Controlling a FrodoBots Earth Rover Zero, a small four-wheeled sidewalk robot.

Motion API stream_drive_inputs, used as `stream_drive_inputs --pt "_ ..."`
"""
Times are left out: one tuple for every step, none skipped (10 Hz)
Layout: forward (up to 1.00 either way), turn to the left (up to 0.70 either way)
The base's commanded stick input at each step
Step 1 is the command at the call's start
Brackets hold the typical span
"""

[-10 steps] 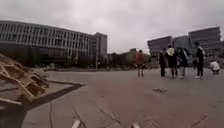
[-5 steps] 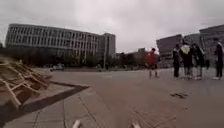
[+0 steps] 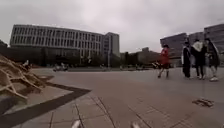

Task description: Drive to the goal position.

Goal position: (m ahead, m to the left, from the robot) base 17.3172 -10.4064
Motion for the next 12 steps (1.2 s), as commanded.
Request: stream_drive_inputs --pt "1.00 0.00" --pt "1.00 0.00" --pt "1.00 0.00" --pt "1.00 0.00" --pt "1.00 0.00" --pt "1.00 0.00" --pt "1.00 0.00" --pt "1.00 0.00" --pt "1.00 0.00" --pt "1.00 0.00" --pt "1.00 0.00" --pt "1.00 0.00"
